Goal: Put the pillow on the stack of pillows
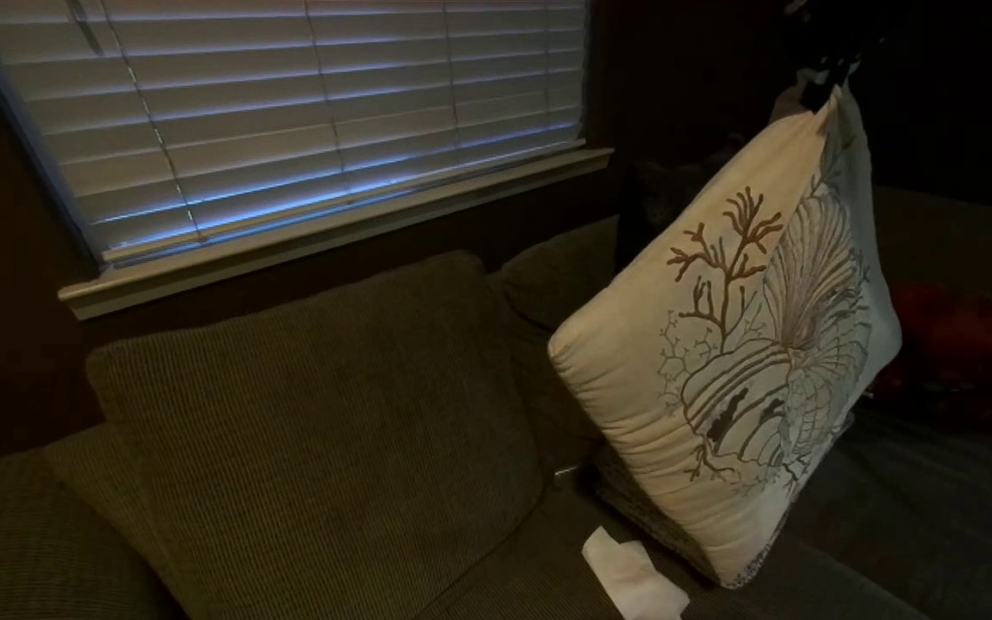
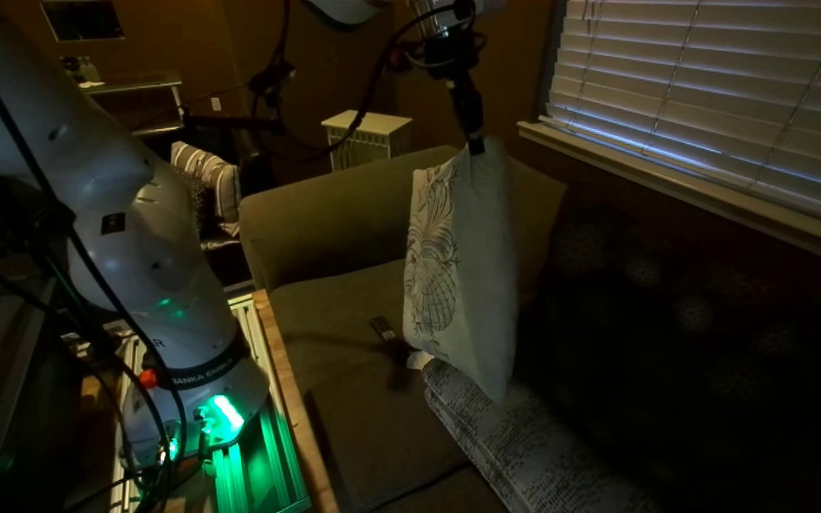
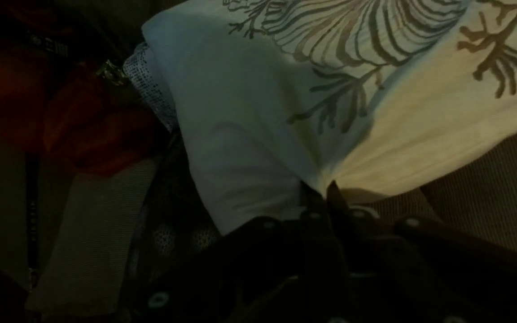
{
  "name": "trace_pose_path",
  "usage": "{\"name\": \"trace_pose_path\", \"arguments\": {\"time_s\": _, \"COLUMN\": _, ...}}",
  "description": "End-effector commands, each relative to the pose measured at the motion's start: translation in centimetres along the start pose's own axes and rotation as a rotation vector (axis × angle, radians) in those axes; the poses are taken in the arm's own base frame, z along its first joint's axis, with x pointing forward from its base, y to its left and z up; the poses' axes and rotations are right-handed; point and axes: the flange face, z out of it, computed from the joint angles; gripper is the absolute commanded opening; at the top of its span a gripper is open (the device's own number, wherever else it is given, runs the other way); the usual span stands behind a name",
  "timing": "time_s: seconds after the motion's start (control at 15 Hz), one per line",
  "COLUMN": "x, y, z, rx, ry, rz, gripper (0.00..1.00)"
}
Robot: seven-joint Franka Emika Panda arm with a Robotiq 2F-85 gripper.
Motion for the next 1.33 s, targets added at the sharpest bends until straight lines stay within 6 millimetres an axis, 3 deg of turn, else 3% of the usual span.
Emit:
{"name": "trace_pose_path", "arguments": {"time_s": 0.0, "x": 1.0, "y": 2.2, "z": -0.1, "rx": 0.011, "ry": 0.045, "rz": 0.004, "gripper": 0.01}}
{"name": "trace_pose_path", "arguments": {"time_s": 0.8, "x": 4.8, "y": 8.5, "z": 2.9, "rx": 0.024, "ry": 0.195, "rz": 0.041, "gripper": 0.01}}
{"name": "trace_pose_path", "arguments": {"time_s": 1.27, "x": 6.4, "y": 9.4, "z": 5.4, "rx": 0.044, "ry": 0.281, "rz": 0.019, "gripper": 0.01}}
